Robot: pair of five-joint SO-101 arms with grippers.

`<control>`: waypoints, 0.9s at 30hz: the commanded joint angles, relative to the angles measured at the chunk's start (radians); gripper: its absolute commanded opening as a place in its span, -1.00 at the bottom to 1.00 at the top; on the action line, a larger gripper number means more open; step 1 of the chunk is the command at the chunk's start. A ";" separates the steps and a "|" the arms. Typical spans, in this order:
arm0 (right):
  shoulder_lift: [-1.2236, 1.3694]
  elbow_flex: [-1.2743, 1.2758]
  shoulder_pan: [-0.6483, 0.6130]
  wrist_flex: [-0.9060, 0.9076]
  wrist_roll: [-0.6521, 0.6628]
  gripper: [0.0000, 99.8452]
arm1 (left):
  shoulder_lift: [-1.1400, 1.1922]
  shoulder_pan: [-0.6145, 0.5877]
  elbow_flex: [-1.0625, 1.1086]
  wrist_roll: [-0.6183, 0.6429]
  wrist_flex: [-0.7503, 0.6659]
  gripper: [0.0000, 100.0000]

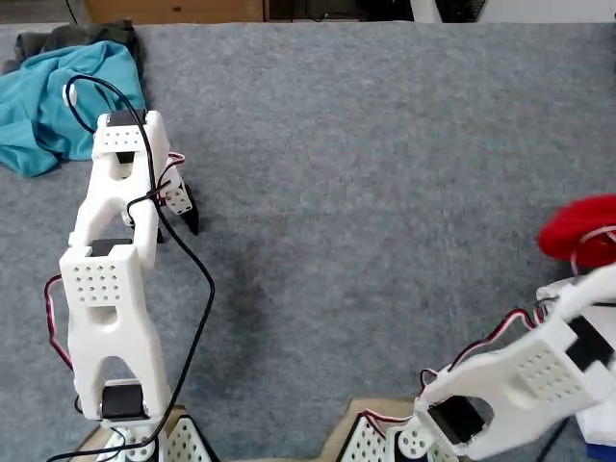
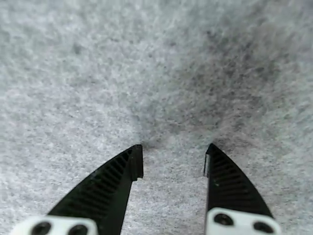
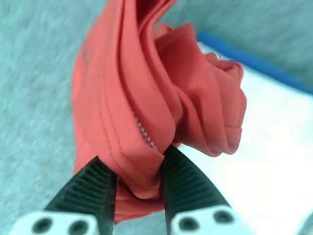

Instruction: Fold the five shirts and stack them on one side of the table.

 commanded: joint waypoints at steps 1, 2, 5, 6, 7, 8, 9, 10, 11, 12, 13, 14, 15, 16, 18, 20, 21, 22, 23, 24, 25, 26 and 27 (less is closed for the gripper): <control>-0.079 -0.153 0.085 0.005 0.043 -0.99 | -0.061 -0.015 -0.055 -0.028 0.037 -0.58; -0.077 -0.176 0.101 0.008 0.043 -0.99 | -0.061 -0.015 -0.063 -0.029 0.046 -0.58; -0.076 -0.200 0.130 0.009 0.043 -0.99 | -0.061 -0.020 -0.089 -0.029 0.069 -0.58; -0.076 -0.194 0.131 0.012 0.043 -0.99 | -0.061 -0.021 -0.103 -0.029 0.077 -0.58; -0.076 -0.185 0.131 0.028 0.043 -0.99 | -0.061 -0.023 -0.121 -0.029 0.086 -0.58; -0.076 -0.174 0.131 0.046 0.043 -0.99 | -0.061 -0.025 -0.140 -0.029 0.100 -0.58; -0.076 -0.163 0.131 0.066 0.043 -0.99 | -0.061 -0.029 -0.152 -0.029 0.104 -0.58; -0.076 -0.148 0.131 0.084 0.044 -0.99 | -0.061 -0.032 -0.163 -0.029 0.104 -0.58; -0.076 -0.133 0.131 0.097 0.046 -0.99 | -0.061 -0.037 -0.170 -0.029 0.106 -0.58; -0.077 -0.119 0.131 0.107 0.057 -0.99 | -0.065 -0.043 -0.173 -0.029 0.106 -0.58; -0.079 -0.105 0.133 0.120 0.069 -0.99 | -0.077 -0.049 -0.169 -0.029 0.106 -0.58; -0.081 -0.091 0.142 0.129 0.074 -0.99 | -0.094 -0.051 -0.161 -0.034 0.106 -0.58; -0.082 -0.082 0.153 0.135 0.077 -0.99 | -0.113 -0.057 -0.149 -0.048 0.106 -0.58; -0.082 -0.079 0.162 0.137 0.078 -0.99 | -0.131 -0.060 -0.137 -0.058 0.106 -0.58; -0.082 -0.077 0.191 0.138 0.080 -0.99 | -0.174 -0.064 -0.117 -0.075 0.106 -0.58; -0.084 -0.074 0.216 0.149 0.091 -0.99 | -0.217 -0.064 -0.097 -0.094 0.106 -0.58; -0.084 -0.071 0.225 0.153 0.106 -0.99 | -0.237 -0.064 -0.089 -0.101 0.106 -0.58; -0.084 -0.068 0.236 0.153 0.115 -0.99 | -0.255 -0.063 -0.081 -0.107 0.106 -0.58; -0.084 -0.059 0.248 0.155 0.121 -0.99 | -0.272 -0.061 -0.077 -0.107 0.106 -0.58; -0.087 -0.045 0.257 0.155 0.126 -0.99 | -0.283 -0.060 -0.075 -0.107 0.106 -0.58; -0.099 -0.024 0.263 0.155 0.138 -0.99 | -0.294 -0.058 -0.075 -0.107 0.106 -0.58; -0.113 0.007 0.271 0.155 0.152 -0.99 | -0.302 -0.057 -0.075 -0.107 0.106 -0.58; -0.136 0.045 0.274 0.155 0.164 -0.99 | -0.309 -0.055 -0.075 -0.107 0.106 -0.58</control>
